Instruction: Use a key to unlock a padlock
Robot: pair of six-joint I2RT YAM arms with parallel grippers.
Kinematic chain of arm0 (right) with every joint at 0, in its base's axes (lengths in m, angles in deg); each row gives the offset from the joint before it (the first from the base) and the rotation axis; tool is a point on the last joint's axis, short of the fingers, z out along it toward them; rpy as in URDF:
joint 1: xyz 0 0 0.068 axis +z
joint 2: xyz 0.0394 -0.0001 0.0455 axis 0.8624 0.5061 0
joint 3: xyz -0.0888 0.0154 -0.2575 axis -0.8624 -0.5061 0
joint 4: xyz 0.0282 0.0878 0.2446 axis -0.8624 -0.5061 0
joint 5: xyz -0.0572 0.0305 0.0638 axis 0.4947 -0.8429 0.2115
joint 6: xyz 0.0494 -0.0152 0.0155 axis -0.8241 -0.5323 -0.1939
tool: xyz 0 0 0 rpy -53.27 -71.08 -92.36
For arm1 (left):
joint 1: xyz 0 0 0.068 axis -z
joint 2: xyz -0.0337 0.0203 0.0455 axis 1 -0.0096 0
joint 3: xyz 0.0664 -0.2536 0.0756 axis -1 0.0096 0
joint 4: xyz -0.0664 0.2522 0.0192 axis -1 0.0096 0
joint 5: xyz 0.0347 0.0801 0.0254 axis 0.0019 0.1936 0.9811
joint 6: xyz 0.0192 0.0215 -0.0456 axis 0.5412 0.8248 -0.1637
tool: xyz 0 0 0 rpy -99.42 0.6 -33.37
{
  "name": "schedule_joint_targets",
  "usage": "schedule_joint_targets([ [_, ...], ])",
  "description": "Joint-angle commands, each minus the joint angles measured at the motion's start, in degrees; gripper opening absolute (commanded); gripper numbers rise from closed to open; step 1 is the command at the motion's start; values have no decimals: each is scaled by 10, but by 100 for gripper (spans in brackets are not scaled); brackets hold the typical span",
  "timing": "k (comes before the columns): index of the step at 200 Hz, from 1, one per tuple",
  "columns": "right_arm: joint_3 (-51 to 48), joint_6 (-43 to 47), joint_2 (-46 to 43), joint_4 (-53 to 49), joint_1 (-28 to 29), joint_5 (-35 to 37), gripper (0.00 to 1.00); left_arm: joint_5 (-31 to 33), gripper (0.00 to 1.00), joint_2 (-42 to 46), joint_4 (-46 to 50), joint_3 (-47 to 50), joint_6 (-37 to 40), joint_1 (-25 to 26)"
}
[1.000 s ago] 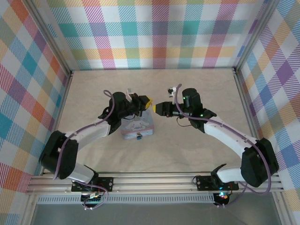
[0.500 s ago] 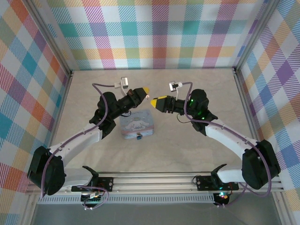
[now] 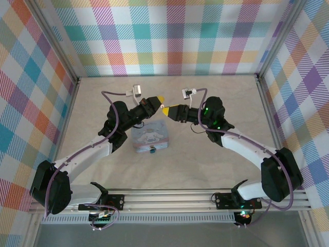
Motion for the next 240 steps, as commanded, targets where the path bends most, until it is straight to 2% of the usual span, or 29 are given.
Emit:
schedule_joint_targets([
  [1,23,-9,7,27,3,8,44,-1,0,9,-27,-1,13,6],
  [150,36,-25,29,26,3,14,22,-2,0,2,-32,10,9,7],
  [212,36,1,21,-17,3,21,1,0,0,3,-22,8,10,7],
  [240,42,70,-3,-121,3,46,0,15,23,23,48,-6,43,7],
])
